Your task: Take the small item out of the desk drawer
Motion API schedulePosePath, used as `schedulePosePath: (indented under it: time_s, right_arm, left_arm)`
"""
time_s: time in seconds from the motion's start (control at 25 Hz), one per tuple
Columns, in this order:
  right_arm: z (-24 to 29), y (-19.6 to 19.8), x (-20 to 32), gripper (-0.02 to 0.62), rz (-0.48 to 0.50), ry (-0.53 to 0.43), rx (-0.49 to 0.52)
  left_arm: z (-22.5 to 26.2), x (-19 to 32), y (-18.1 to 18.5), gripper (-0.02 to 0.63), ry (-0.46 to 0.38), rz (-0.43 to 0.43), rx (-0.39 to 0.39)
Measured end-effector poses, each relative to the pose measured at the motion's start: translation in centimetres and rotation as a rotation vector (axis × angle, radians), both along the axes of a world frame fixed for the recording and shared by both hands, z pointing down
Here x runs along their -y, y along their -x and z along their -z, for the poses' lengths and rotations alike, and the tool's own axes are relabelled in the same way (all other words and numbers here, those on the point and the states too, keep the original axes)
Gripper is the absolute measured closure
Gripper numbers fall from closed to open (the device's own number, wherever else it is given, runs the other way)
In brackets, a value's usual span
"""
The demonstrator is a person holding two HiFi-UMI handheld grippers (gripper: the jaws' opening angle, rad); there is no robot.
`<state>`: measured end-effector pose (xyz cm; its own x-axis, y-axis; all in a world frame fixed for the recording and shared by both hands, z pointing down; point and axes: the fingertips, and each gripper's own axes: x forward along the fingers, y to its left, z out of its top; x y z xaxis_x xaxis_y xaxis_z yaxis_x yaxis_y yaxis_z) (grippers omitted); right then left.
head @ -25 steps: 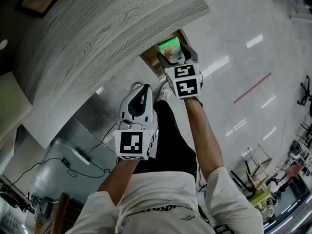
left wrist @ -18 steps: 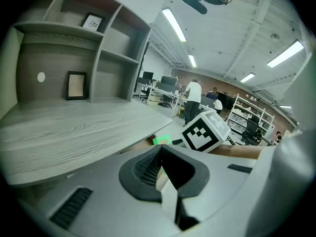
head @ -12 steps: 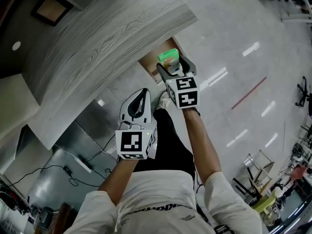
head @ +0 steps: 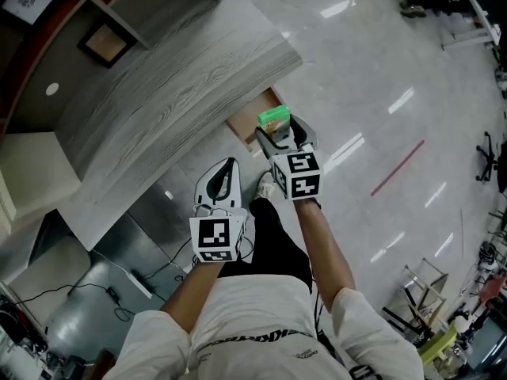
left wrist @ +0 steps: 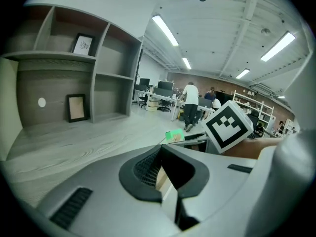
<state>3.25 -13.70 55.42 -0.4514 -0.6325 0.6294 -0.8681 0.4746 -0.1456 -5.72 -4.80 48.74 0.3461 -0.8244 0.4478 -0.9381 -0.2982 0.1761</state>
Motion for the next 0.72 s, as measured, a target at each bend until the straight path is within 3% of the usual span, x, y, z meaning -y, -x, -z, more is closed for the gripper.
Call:
schedulePosePath:
  time_s: [0.2,0.4,0.72]
  right_arm:
    - [3.4,-0.1,-0.9,0.224,-0.016,-0.030,0.035]
    - [6.7,0.2,-2.0,0.224,-0.020,-0.055,0.057]
    - [11.6,0.4,-3.0,0.224,-0.028,-0.109,0.084]
  left_arm:
    - [1.8,0.1,0.4,0.589,-0.017,-0.005,0.030]
    - [4.5,0.2,0.4,0.589,0.002,-0.008,-0.035]
    - [8.2,0.2,0.1,0.591,-0.024,-0.054,-0.022]
